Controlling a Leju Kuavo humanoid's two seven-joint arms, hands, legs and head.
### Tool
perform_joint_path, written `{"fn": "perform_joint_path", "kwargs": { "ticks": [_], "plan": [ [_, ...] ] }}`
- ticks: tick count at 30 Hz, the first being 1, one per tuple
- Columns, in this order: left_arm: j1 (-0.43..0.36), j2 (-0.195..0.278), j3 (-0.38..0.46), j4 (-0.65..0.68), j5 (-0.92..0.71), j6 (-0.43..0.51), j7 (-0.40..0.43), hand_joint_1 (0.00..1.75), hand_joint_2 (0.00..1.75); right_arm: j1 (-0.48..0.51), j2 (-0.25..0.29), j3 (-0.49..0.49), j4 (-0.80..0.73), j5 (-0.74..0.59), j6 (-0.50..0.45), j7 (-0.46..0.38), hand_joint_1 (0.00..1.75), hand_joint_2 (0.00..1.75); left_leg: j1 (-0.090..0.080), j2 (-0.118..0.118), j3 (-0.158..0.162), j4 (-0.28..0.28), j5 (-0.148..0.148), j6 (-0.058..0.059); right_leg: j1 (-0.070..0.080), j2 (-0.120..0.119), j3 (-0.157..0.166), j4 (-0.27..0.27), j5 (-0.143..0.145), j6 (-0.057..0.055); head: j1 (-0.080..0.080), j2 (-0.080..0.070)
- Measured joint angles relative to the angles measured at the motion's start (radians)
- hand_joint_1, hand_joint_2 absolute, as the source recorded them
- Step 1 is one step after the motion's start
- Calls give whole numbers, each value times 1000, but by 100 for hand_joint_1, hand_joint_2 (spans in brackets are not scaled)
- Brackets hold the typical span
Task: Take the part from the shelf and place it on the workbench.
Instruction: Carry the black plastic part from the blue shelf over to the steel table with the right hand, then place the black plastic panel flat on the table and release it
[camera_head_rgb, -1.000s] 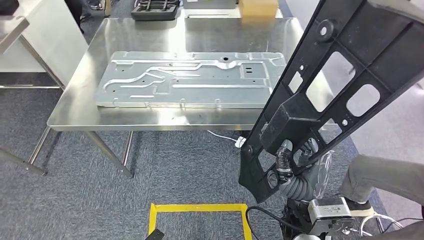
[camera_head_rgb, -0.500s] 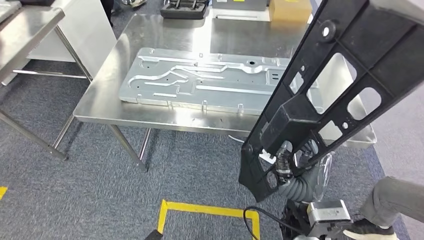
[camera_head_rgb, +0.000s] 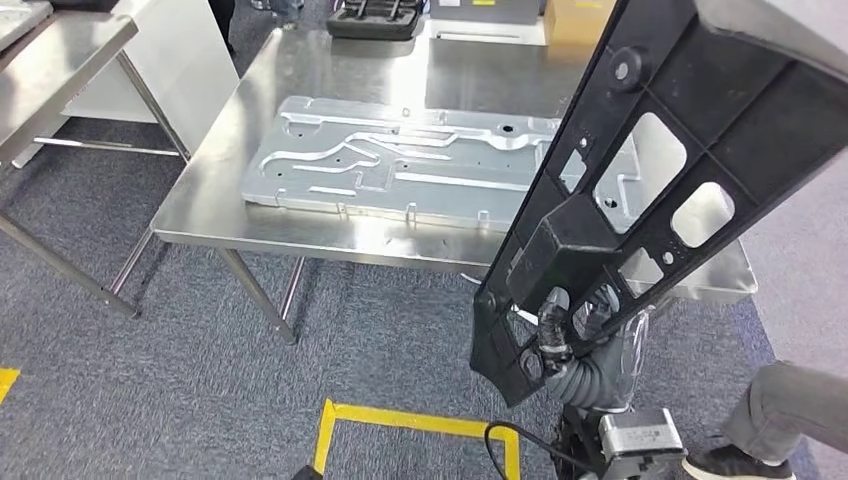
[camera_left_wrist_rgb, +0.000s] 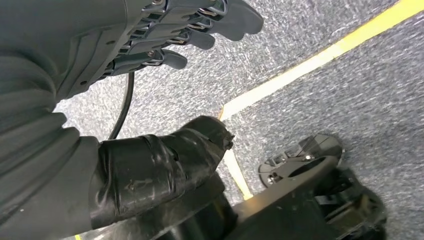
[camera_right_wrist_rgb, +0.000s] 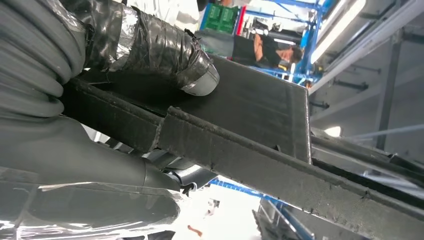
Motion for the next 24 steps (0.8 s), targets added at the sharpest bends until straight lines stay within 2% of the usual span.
{"fn": "perform_joint_path", "kwargs": {
  "ticks": [2, 3, 5, 7, 8, 9, 10, 11, 13, 14, 17, 19, 20, 22, 23, 24],
  "plan": [
    [-1, 0, 0, 0, -8, -4, 8, 0, 175, -20, 0, 1, 2, 7, 29, 4, 175, 175, 3, -2, 4, -8, 5, 11, -1, 0, 2, -2, -2, 11, 0, 0],
    [-3, 0, 0, 0, -11, -4, 11, 0, 175, -31, 0, 1, 2, 10, 40, 7, 175, 175, 5, -2, 7, -14, 7, 18, -2, 1, -3, 13, -13, 15, 1, 0],
    [-6, 1, 0, 0, -15, -5, 14, 0, 175, -44, 0, 1, 3, 17, 51, 13, 175, 175, 8, -3, 14, -21, 11, 29, -4, 5, -44, 103, -63, 21, 4, 0],
    [-8, 2, 0, 0, -21, -8, 16, 0, 175, -52, 0, 1, 5, 25, 64, 19, 175, 175, 6, -5, 14, -21, 11, 34, -4, 7, -111, 236, -118, 24, 6, 0],
    [-8, 2, 0, 0, -26, -12, 18, 0, 175, -60, -1, 1, 7, 33, 76, 27, 175, 175, 5, -6, 14, -21, 10, 35, -5, 8, -133, 273, -123, 25, 6, 0],
    [-9, 2, 0, 0, -32, -18, 20, 0, 175, -74, -2, 1, 9, 43, 91, 38, 175, 175, 5, -7, 15, -20, 9, 34, -4, 8, -137, 271, -107, 24, 6, 0],
    [-10, 2, 0, 0, -38, -25, 21, 0, 175, -93, -5, 1, 12, 55, 109, 54, 175, 175, 5, -8, 16, -18, 7, 33, -4, 9, -121, 229, -73, 23, 6, 0],
    [-13, 2, 0, 0, -45, -33, 23, 0, 175, -115, -9, 1, 14, 67, 128, 75, 175, 175, 5, -9, 18, -15, 5, 31, -5, 9, -91, 160, -32, 20, 6, 0],
    [-21, 2, 0, 0, -54, -43, 27, 0, 175, -165, -20, 1, 21, 87, 165, 123, 175, 175, 2, -10, 15, -8, 0, 25, -3, 13, -37, 44, 12, 13, 6, 0],
    [-26, 2, 0, 0, -56, -46, 30, 0, 175, -191, -27, 1, 27, 95, 181, 146, 175, 175, 1, -11, 12, -5, -1, 21, -1, 15, -26, 18, 17, 9, 5, 0],
    [-34, 2, 0, 0, -62, -48, 39, 0, 175, -253, -51, -4, 48, 118, 215, 201, 175, 175, 0, -12, 5, -5, 2, 5, 0, 16, -26, 5, 20, -3, 3, 0],
    [-36, 4, 0, 0, -64, -49, 42, 0, 175, -277, -67, -11, 63, 140, 229, 230, 175, 175, 0, -10, -9, 24, -18, -5, -5, 13, -23, -4, 25, -14, 0, 0],
    [-37, 5, 0, 0, -66, -50, 43, 0, 175, -294, -77, -14, 72, 158, 238, 250, 175, 175, 1, -9, -30, 68, -42, -9, -7, 11, -22, -7, 27, -19, -2, 0],
    [-39, 5, 0, 0, -70, -55, 45, 0, 175, -345, -107, -21, 94, 204, 262, 304, 175, 175, 4, -7, -94, 195, -97, -16, -6, 11, -24, -6, 28, -23, -5, 0],
    [-40, 5, 0, 0, -72, -59, 45, 0, 175, -373, -127, -26, 108, 235, 279, 338, 175, 175, 5, -6, -121, 245, -109, -17, -4, 11, -25, -4, 28, -24, -5, 0],
    [-41, 5, 0, 0, -73, -62, 45, 0, 175, -398, -148, -33, 122, 266, 298, 373, 175, 175, 5, -6, -133, 262, -102, -16, -3, 11, -25, -3, 27, -24, -5, 0]
  ]
}}
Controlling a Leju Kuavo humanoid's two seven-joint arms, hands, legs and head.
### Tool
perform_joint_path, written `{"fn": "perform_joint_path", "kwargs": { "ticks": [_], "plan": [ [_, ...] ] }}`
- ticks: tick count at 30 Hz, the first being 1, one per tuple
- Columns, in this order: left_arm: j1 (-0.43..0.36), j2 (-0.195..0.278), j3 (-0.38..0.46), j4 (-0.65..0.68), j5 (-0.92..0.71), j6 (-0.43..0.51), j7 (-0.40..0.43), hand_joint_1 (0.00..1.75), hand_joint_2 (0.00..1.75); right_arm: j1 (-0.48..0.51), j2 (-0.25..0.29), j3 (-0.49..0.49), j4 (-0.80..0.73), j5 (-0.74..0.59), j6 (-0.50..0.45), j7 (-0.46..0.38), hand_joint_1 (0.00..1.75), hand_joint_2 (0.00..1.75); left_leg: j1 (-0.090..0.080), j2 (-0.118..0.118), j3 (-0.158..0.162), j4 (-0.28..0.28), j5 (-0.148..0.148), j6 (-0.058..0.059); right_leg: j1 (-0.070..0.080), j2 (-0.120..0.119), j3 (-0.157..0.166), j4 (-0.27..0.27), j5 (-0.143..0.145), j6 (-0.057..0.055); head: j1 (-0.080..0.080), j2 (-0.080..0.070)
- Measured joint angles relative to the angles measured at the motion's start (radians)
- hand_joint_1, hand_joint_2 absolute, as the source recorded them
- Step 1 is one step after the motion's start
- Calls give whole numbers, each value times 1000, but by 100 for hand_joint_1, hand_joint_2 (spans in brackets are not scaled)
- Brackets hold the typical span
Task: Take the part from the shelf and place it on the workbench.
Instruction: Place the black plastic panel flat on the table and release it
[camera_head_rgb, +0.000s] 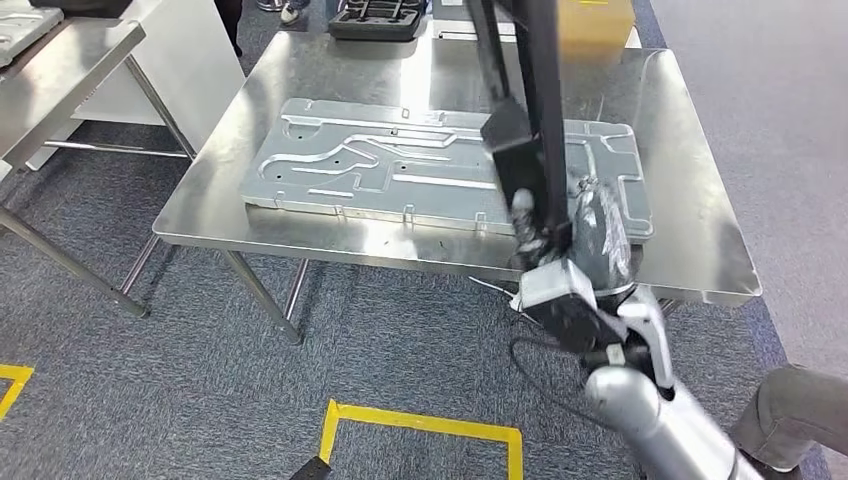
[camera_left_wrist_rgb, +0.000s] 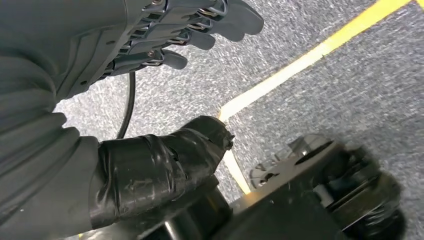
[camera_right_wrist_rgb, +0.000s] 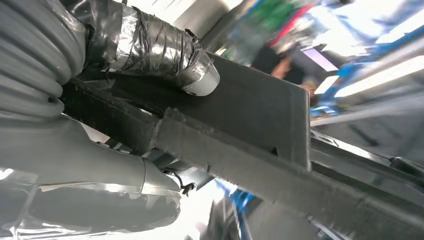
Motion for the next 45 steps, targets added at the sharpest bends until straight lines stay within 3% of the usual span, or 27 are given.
{"fn": "perform_joint_path", "kwargs": {
  "ticks": [1, 4, 6, 8, 10, 11, 13, 15, 16, 17, 18, 20, 21, 25, 27, 29, 30, 31, 32, 35, 37, 40, 42, 44, 45],
  "plan": [
    [0, 0, 0, 0, 0, -2, -1, 0, 175, -21, -21, -8, 14, 33, 24, 40, 175, 175, 0, 0, 7, -22, 25, 3, 1, 0, 0, 1, -1, 0, 0, 0],
    [-5, 1, 0, 0, 0, -6, -4, 0, 175, -75, -81, -30, 43, 98, 95, 133, 175, 175, -5, 2, 90, -208, 113, 21, 5, -1, 1, 3, -3, 4, 1, 0],
    [-9, 1, 0, 0, 1, -7, -6, 0, 175, -110, -122, -42, 57, 128, 141, 178, 175, 175, -12, 3, 116, -266, 124, 30, 5, -1, -2, 1, 0, 14, 1, 0],
    [-11, 1, 0, 0, 5, -10, -9, 0, 175, -140, -164, -48, 70, 157, 189, 219, 175, 175, -14, 2, 118, -273, 127, 37, 4, -1, -2, -5, 3, 27, 0, 0],
    [-13, -1, 0, 0, 8, -14, -12, 0, 175, -161, -211, -55, 84, 183, 235, 253, 175, 175, -8, 1, 125, -287, 134, 47, 3, 0, -8, 12, -13, 39, 3, 0],
    [-14, -2, 0, 0, 9, -15, -13, 0, 175, -170, -234, -59, 91, 194, 253, 265, 175, 175, -5, 1, 129, -293, 138, 51, 3, 0, -24, 47, -35, 43, 5, 0],
    [-16, -3, 0, 0, 10, -16, -14, 0, 175, -185, -270, -63, 105, 214, 282, 282, 175, 175, -4, 1, 130, -295, 138, 56, 2, 1, -86, 172, -93, 48, 10, 0],
    [-16, -3, 0, 0, 11, -17, -14, 0, 175, -192, -296, -63, 116, 222, 302, 293, 175, 175, -5, 0, 129, -292, 136, 58, 0, 1, -136, 268, -118, 52, 10, 0],
    [-16, -5, 0, 0, 11, -18, -15, 0, 175, -193, -307, -63, 121, 220, 311, 299, 175, 175, -5, 0, 129, -290, 134, 58, -2, 1, -139, 267, -104, 53, 10, 0],
    [-16, -7, 0, 0, 12, -19, -15, 0, 175, -195, -316, -63, 126, 213, 318, 305, 175, 175, -5, -1, 130, -286, 131, 57, -4, 1, -123, 227, -74, 54, 11, 0],
    [-17, -8, 0, 0, 12, -20, -15, 0, 175, -198, -326, -63, 131, 202, 323, 311, 175, 175, -4, -2, 129, -280, 127, 54, -7, 1, -93, 160, -37, 55, 11, 0],
    [-19, -11, 0, 0, 12, -21, -17, 0, 175, -207, -343, -63, 141, 182, 326, 319, 175, 175, -8, -4, 124, -267, 118, 44, -8, 3, -38, 46, 4, 53, 10, 0],
    [-20, -11, 0, 0, 12, -21, -18, 0, 175, -209, -350, -63, 146, 175, 327, 321, 175, 175, -10, -5, 121, -262, 115, 39, -7, 4, -25, 20, 7, 49, 10, 0],
    [-23, -10, 0, 0, 12, -21, -20, 0, 175, -209, -372, -64, 164, 166, 326, 328, 175, 175, -10, -4, 112, -245, 102, 24, -7, 5, -25, 15, 6, 24, 8, 0],
    [-25, -10, 0, 0, 12, -21, -20, 0, 175, -210, -378, -64, 169, 165, 326, 328, 175, 175, -6, 0, 78, -171, 58, 12, -9, 4, -23, 13, 7, 14, 4, 0],
    [-27, -11, 0, 0, 12, -21, -20, 0, 175, -210, -382, -64, 175, 163, 326, 328, 175, 175, -4, 1, 14, -43, 2, 7, -6, 3, -23, 13, 5, 9, 2, 0],
    [-27, -11, 0, 0, 12, -21, -20, 0, 175, -209, -383, -64, 178, 160, 326, 329, 175, 175, -4, 1, -11, 4, -10, 7, -4, 2, -23, 14, 5, 8, 2, 0],
    [-26, -12, 0, 0, 13, -21, -20, 0, 175, -208, -385, -64, 182, 157, 325, 330, 175, 175, -4, 1, -20, 17, -3, 9, -2, 3, -22, 14, 4, 7, 1, 0],
    [-26, -12, 0, 0, 14, -21, -20, 0, 175, -207, -387, -64, 186, 153, 324, 332, 175, 175, -6, 1, -10, -9, 21, 14, 1, 3, -21, 14, 4, 6, 1, 0],
    [-28, -10, 0, 0, 18, -22, -20, 0, 175, -203, -397, -67, 196, 135, 311, 338, 175, 175, -16, 3, 82, -201, 109, 47, 8, 3, -17, 13, 2, 7, 3, 0],
    [-30, -9, 0, 0, 17, -23, -20, 0, 175, -199, -403, -71, 202, 124, 293, 335, 175, 175, -24, 4, 110, -259, 119, 60, 5, 2, -18, 11, 2, 13, 4, 0],
    [-30, -10, 0, 0, 13, -24, -18, 0, 175, -194, -404, -72, 209, 137, 291, 321, 175, 175, -21, 5, 121, -283, 130, 62, 3, 1, -20, 13, -2, 28, 4, 0],
    [-33, -12, 0, 0, 10, -24, -17, 0, 175, -200, -404, -72, 211, 160, 300, 317, 175, 175, -14, 6, 133, -303, 140, 65, 3, 2, -47, 71, -39, 35, 7, 0],
    [-35, -14, 0, 0, 9, -24, -15, 0, 175, -206, -403, -70, 214, 175, 306, 316, 175, 175, -14, 5, 135, -305, 140, 68, -3, 3, -103, 192, -94, 42, 10, 0],
    [-35, -15, 0, 0, 9, -24, -14, 0, 175, -206, -402, -67, 216, 179, 307, 316, 175, 175, -13, 5, 135, -303, 139, 68, -6, 3, -129, 242, -108, 47, 10, 0]
  ]
}}
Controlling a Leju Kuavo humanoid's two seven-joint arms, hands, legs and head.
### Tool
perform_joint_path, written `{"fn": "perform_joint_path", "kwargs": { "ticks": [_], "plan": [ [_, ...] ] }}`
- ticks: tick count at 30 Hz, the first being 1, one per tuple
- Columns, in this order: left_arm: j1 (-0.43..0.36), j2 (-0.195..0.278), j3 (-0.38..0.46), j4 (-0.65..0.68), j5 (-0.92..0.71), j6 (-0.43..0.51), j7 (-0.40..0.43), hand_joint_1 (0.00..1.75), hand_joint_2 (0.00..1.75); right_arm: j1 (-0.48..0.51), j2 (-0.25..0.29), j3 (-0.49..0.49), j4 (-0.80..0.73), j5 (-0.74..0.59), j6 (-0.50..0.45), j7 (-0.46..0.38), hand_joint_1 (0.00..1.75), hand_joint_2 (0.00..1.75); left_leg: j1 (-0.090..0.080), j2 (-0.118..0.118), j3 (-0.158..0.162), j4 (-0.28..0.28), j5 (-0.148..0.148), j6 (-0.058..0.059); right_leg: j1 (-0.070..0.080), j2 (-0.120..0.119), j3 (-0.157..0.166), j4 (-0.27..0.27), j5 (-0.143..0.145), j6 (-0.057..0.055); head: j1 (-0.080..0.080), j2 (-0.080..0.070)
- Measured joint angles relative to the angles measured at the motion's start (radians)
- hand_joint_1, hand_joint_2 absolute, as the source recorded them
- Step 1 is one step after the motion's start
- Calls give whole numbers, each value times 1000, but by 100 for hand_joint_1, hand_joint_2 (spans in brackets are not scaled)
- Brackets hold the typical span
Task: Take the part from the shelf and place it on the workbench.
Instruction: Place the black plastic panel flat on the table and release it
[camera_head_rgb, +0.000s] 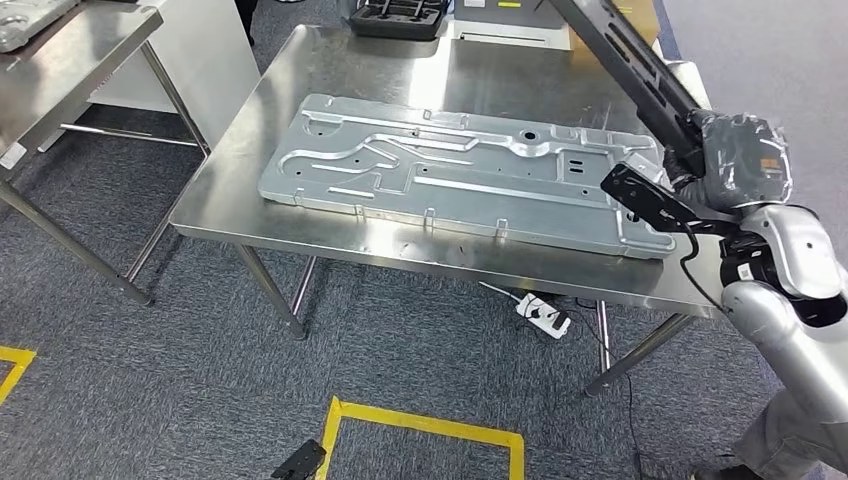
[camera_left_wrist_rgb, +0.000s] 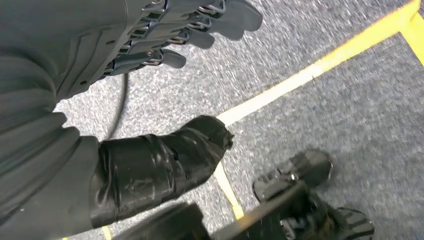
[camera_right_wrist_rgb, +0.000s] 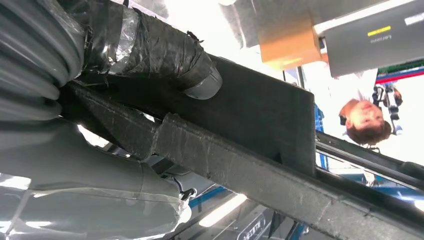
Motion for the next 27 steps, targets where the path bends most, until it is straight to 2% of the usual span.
{"fn": "perform_joint_path", "kwargs": {
  "ticks": [1, 2, 3, 4, 5, 6, 7, 10, 11, 12, 14, 15, 16, 17, 18, 20, 22, 23, 25, 27],
  "plan": [
    [1, -2, 0, 0, 0, 0, 1, 0, 175, 1, 1, 3, 2, 2, 0, 0, 175, 175, 1, -1, 0, 3, -3, -1, -4, 0, -11, 20, 3, 5, 0, 0],
    [1, -3, 0, 0, 0, -1, 2, 0, 175, 1, 2, 6, 5, 3, 0, 0, 175, 175, 4, -3, 0, 9, -6, -5, -9, -1, -4, 2, 25, 10, 0, 0],
    [1, -5, 0, 0, 0, -1, 2, 0, 175, 1, 3, 8, 7, 3, -1, 0, 175, 175, 7, -5, -1, 17, -12, -10, -13, -1, 21, -50, 59, 16, 0, 0],
    [1, -6, 0, 0, 0, 0, 2, 0, 175, 1, 4, 9, 10, 3, -2, 0, 175, 175, 9, -7, -2, 26, -18, -16, -16, -1, 53, -112, 82, 21, 0, 0],
    [0, -6, 0, 0, 0, 0, 1, 0, 175, 0, 4, 9, 12, 3, -3, 0, 175, 175, 10, -8, -6, 39, -26, -24, -17, 1, 80, -165, 98, 21, 2, 0],
    [0, -6, 0, 0, 1, 1, 1, 0, 175, 0, 5, 10, 14, 3, -4, 0, 175, 175, 10, -10, -10, 48, -31, -31, -17, 3, 97, -198, 103, 17, 2, 0],
    [-1, -6, 0, 0, 1, 2, 1, 0, 175, 1, 6, 10, 16, 2, -6, 0, 175, 175, 8, -11, -14, 53, -34, -36, -14, 4, 101, -207, 98, 9, 2, 0],
    [-1, -6, 0, 0, 1, 2, 2, 0, 175, 5, 8, 10, 23, 0, -8, 2, 175, 175, 8, -12, -21, 59, -39, -47, -12, 6, 98, -207, 102, -15, -1, 0],
    [-2, -6, 0, 0, 1, 2, 2, 0, 175, 5, 8, 10, 25, -1, -9, 2, 175, 175, 9, -10, -29, 79, -52, -51, -12, 5, 98, -208, 102, -22, -2, 0],
    [-3, -7, 0, 0, 1, 2, 2, 0, 175, 5, 8, 10, 26, -1, -9, 2, 175, 175, 10, -7, -48, 118, -75, -56, -13, 5, 99, -209, 103, -27, -3, 0],
    [-4, -8, 0, 0, 0, 2, 3, 0, 175, 5, 8, 10, 28, -2, -10, 2, 175, 175, 11, -4, -107, 239, -131, -62, -11, 4, 100, -210, 102, -33, -6, 0],
    [-4, -9, 0, 0, -1, 2, 5, 0, 175, 6, 8, 10, 30, -4, -12, 2, 175, 175, 11, -4, -136, 294, -149, -62, -8, 4, 100, -210, 102, -34, -6, 0],
    [-4, -9, 0, 0, -1, 2, 6, 0, 175, 7, 8, 10, 32, -9, -15, 2, 175, 175, 11, -4, -153, 322, -150, -59, -5, 4, 100, -210, 101, -35, -6, 0],
    [-4, -10, 0, 0, -2, 1, 8, 0, 175, 8, 8, 10, 33, -14, -19, 2, 175, 175, 9, -4, -153, 315, -133, -54, -2, 5, 101, -210, 100, -36, -6, 0],
    [-5, -10, 0, 0, -2, 1, 10, 0, 175, 10, 8, 9, 34, -20, -24, 2, 175, 175, 6, -4, -135, 273, -101, -45, 2, 5, 103, -210, 99, -38, -5, 0],
    [-9, -9, 0, 0, -3, 3, 11, 0, 175, 12, 7, 6, 35, -28, -32, 2, 175, 175, -3, -4, -74, 143, -41, -17, 9, 6, 107, -212, 98, -38, -4, 0],
    [-12, -8, 0, 0, -2, 6, 11, 0, 175, 17, 4, 4, 39, -37, -37, 2, 175, 175, -12, -3, -36, 65, -22, 4, 8, 6, 108, -217, 99, -33, -3, 0],
    [-13, -9, 0, 0, -1, 8, 11, 0, 175, 21, 3, 4, 41, -41, -39, 1, 175, 175, -15, -2, -31, 55, -25, 7, 6, 5, 109, -220, 100, -28, -3, 0],
    [-13, -13, 0, 0, 1, 10, 10, 0, 175, 32, -3, 2, 44, -47, -40, -1, 175, 175, -13, -2, -21, 33, -15, 6, 4, 4, 112, -228, 101, -17, -4, 0],
    [-13, -16, 0, 0, 1, 12, 10, 0, 175, 36, -9, 0, 47, -49, -40, -4, 175, 175, -6, 0, -4, 6, -4, 4, 4, 4, 102, -201, 79, -10, -2, 0]
  ]
}}
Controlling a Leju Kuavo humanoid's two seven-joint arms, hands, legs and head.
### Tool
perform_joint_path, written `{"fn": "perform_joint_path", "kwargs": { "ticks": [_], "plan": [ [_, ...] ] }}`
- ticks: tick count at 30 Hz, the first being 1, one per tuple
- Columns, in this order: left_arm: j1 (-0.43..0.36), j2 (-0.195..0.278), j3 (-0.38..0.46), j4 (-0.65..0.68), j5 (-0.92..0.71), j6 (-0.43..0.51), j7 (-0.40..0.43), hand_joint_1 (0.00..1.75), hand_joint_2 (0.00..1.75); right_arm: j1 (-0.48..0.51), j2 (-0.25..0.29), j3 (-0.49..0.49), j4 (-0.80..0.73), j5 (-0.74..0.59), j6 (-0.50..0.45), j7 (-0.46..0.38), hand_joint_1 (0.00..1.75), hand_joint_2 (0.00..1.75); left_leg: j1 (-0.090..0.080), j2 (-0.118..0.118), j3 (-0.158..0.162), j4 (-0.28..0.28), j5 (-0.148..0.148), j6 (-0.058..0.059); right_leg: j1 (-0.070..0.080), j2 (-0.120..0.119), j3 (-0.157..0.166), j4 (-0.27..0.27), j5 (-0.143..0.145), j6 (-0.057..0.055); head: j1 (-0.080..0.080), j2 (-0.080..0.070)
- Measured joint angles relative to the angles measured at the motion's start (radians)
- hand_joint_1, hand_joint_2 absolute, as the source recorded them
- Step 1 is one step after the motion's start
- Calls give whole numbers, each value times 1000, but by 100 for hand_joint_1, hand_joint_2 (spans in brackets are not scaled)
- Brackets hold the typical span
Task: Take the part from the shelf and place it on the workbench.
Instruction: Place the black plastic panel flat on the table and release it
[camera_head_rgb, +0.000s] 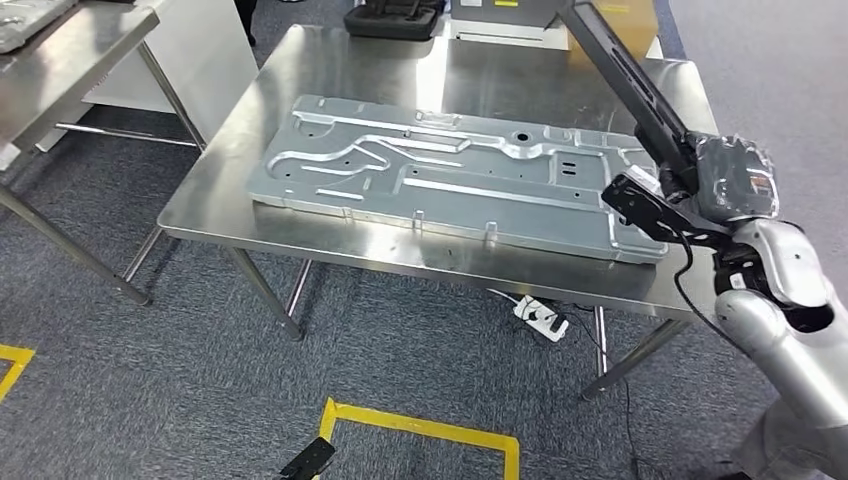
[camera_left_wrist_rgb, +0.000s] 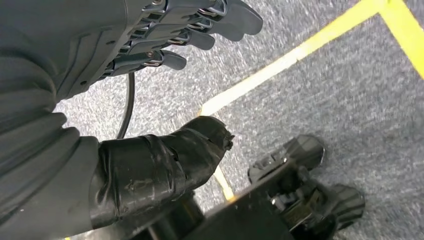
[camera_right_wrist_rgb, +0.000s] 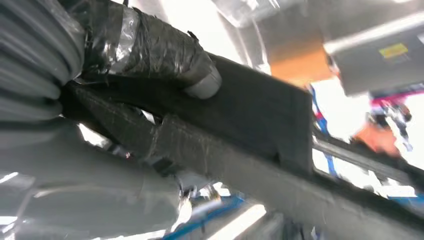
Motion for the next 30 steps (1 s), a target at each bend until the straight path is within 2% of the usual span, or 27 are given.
{"fn": "perform_joint_path", "kwargs": {
  "ticks": [1, 3, 4, 5, 6, 7, 8, 9, 10, 13, 15, 16, 18, 19, 20, 21, 23, 24, 26, 29, 30],
  "plan": [
    [0, -1, 0, 0, 0, 1, 0, 0, 175, 0, -3, -1, 1, 0, -1, -1, 175, 175, 2, 1, 5, -8, 3, -1, -2, 0, -21, 44, -24, 2, 2, 0],
    [0, -4, 0, 0, 1, 4, 0, 0, 175, 3, -6, -2, 4, -1, -2, -1, 175, 175, 2, 1, 8, -9, 1, 2, -4, 0, -85, 168, -76, 9, 2, 0],
    [1, -5, 0, 0, 2, 5, 0, 0, 175, 7, -7, -2, 6, -3, -3, -2, 175, 175, 3, 0, 8, -6, -2, 1, -6, 0, -111, 213, -85, 13, 2, 0],
    [2, -7, 0, 0, 3, 6, -1, 0, 175, 11, -7, -2, 8, -5, -7, -6, 175, 175, 4, 0, 9, -2, -5, 0, -9, 0, -121, 225, -76, 17, 2, 0],
    [3, -9, 0, 0, 4, 6, -1, 0, 175, 14, -7, -3, 9, -9, -16, -12, 175, 175, 6, -1, 9, 4, -11, -3, -12, -1, -112, 199, -50, 22, 2, 0],
    [5, -10, 0, 0, 5, 7, -2, 0, 175, 17, -7, -3, 9, -14, -32, -22, 175, 175, 8, -2, 8, 15, -19, -8, -17, -2, -86, 139, -12, 27, 3, 0],
    [5, -11, 0, 0, 7, 8, -4, 0, 175, 19, -5, -5, 8, -18, -56, -36, 175, 175, 9, -3, 5, 27, -28, -15, -19, -2, -56, 80, 12, 31, 3, 0],
    [5, -11, 0, 0, 7, 9, -5, 0, 175, 23, -3, -8, 5, -20, -81, -50, 175, 175, 9, -4, 2, 40, -37, -22, -20, -2, -33, 33, 28, 28, 4, 0],
    [5, -10, 0, 0, 8, 9, -7, 0, 175, 30, 1, -11, -1, -16, -103, -64, 175, 175, 7, -5, -2, 50, -43, -28, -20, -1, -19, 6, 31, 22, 3, 0],
    [8, -10, 0, 0, 8, 9, -9, 0, 175, 49, 18, -14, -21, 32, -116, -86, 175, 175, 6, -6, -6, 55, -50, -37, -17, 1, -17, 2, 24, -2, 1, 0],
    [7, -9, 0, 0, 8, 7, -9, 0, 175, 51, 33, -11, -35, 86, -91, -92, 175, 175, 8, -4, -22, 91, -72, -47, -19, 1, -13, 0, 23, -14, -2, 0],
    [7, -8, 0, 0, 7, 6, -9, 0, 175, 48, 41, -7, -42, 115, -73, -93, 175, 175, 10, -4, -45, 135, -94, -53, -20, 0, -12, 0, 22, -19, -4, 0],
    [7, -9, 0, 0, 7, 4, -9, 0, 175, 39, 60, 12, -57, 176, -33, -93, 175, 175, 12, -3, -112, 255, -141, -61, -17, -1, -10, 0, 18, -24, -6, 0],
    [8, -9, 0, 0, 6, 3, -9, 0, 175, 35, 71, 26, -63, 206, -11, -93, 175, 175, 13, -3, -141, 300, -150, -61, -15, -1, -8, 0, 17, -27, -7, 0],
    [9, -9, 0, 0, 6, 3, -8, 0, 175, 32, 83, 43, -69, 237, 11, -93, 175, 175, 13, -3, -156, 316, -142, -59, -13, 0, -6, 0, 15, -29, -7, 0],
    [10, -9, 0, 0, 5, 2, -8, 0, 175, 28, 94, 60, -75, 269, 34, -95, 175, 175, 13, -3, -152, 293, -114, -54, -9, 0, -2, 0, 13, -30, -7, 0],
    [9, -8, 0, 0, 4, 2, -7, 0, 175, 14, 113, 91, -86, 329, 76, -100, 175, 175, 7, -3, -104, 171, -42, -36, -4, 0, 6, -1, 8, -31, -6, 0],
    [8, -6, 0, 0, 3, 2, -7, 0, 175, 3, 122, 106, -91, 357, 94, -104, 175, 175, 3, -3, -77, 112, -18, -25, -1, 0, 8, -3, 7, -30, -5, 0],
    [7, -3, 0, 0, 1, 2, -7, 0, 175, -17, 140, 136, -98, 398, 121, -110, 175, 175, -5, -2, -51, 56, -7, -13, -2, 0, 11, -8, 5, -23, -5, 0],
    [9, -3, 0, 0, -1, 0, -6, 0, 175, -27, 160, 182, -106, 422, 145, -117, 175, 175, -1, -3, -36, 31, 0, -13, 0, -3, 18, -18, 3, -7, -6, 0],
    [9, -3, 0, 0, -2, 0, -5, 0, 175, -30, 164, 195, -108, 426, 150, -120, 175, 175, 2, -3, -28, 20, 3, -12, 0, -4, 13, -4, -8, -3, -5, 0]
  ]
}}
